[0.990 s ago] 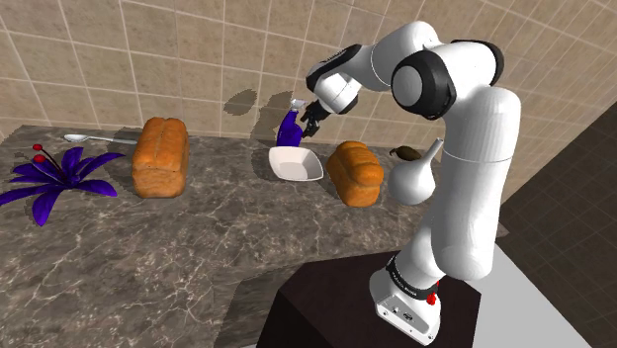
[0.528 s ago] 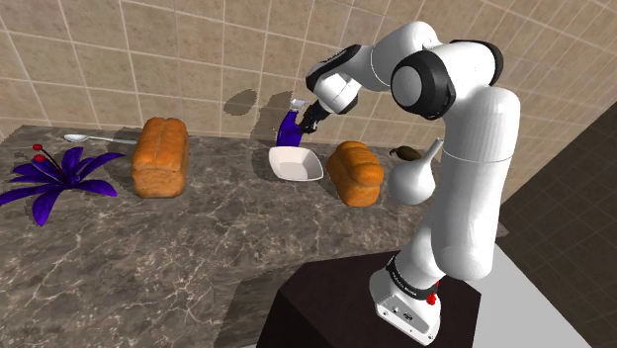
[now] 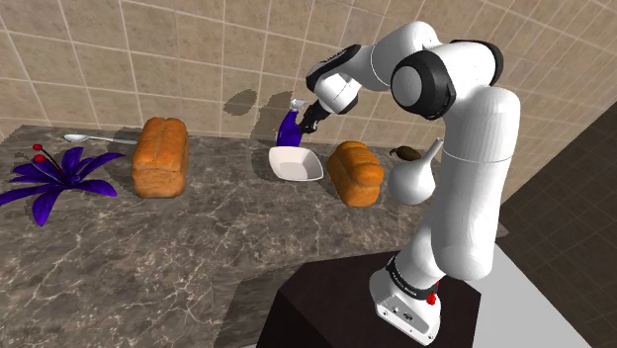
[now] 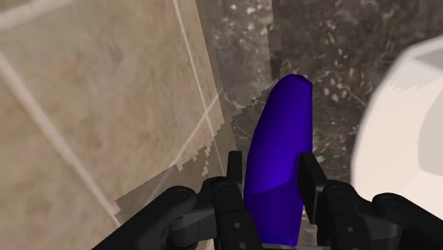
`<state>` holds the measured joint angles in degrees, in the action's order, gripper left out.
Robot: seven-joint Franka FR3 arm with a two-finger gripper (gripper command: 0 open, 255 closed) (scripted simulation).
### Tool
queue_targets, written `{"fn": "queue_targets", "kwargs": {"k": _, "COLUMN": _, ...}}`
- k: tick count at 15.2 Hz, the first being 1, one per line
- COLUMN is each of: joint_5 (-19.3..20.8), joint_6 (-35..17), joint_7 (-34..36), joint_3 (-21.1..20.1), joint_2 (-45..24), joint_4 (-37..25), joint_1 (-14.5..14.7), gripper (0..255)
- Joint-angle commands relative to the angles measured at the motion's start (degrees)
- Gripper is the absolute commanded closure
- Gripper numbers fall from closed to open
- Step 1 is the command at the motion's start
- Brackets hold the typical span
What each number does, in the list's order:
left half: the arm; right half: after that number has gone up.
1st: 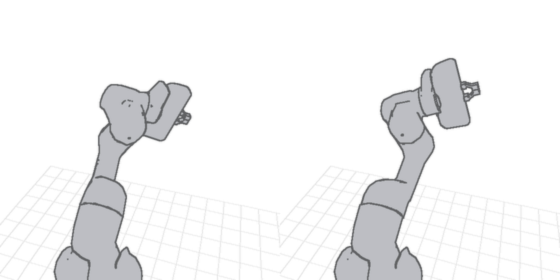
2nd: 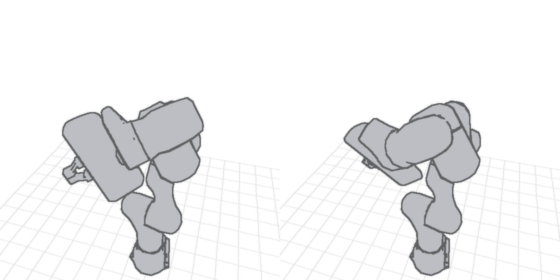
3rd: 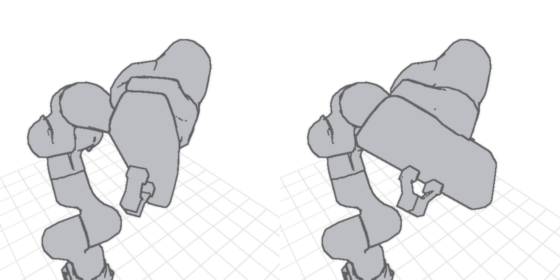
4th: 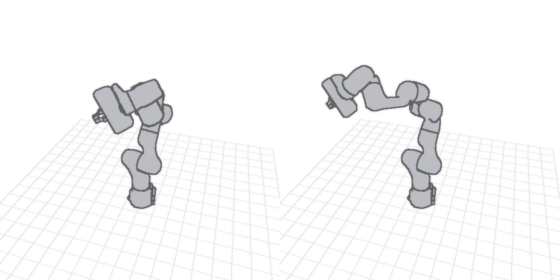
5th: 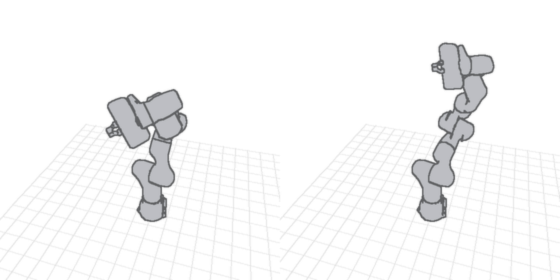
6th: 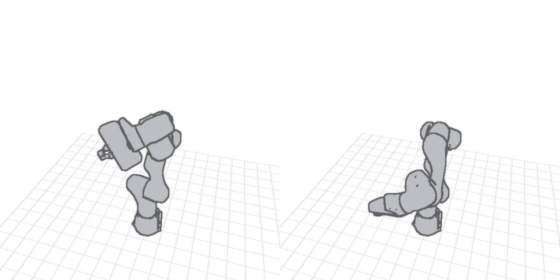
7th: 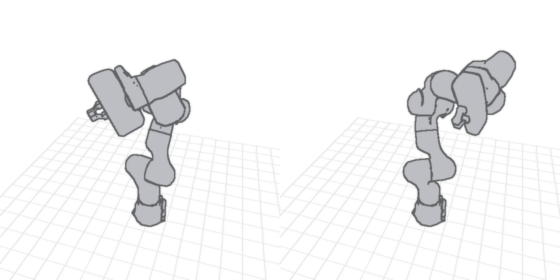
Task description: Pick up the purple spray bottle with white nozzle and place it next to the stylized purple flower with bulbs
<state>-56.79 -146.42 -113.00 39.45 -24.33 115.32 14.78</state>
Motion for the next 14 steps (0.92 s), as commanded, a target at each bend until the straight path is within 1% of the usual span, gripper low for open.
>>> {"fn": "queue_targets", "kwargs": {"k": 1, "joint_5": 0.83, "joint_6": 0.28, "joint_7": 0.72, "joint_3": 0.42, "joint_2": 0.49, "joint_4": 0.03, "joint_1": 0.4, "gripper": 255}}
{"fn": "queue_targets", "kwargs": {"k": 14, "joint_5": 11.84, "joint_6": 4.62, "joint_7": 9.83, "joint_3": 6.13, "joint_2": 7.12, "joint_4": -0.92, "joint_1": 4.93, "gripper": 255}}
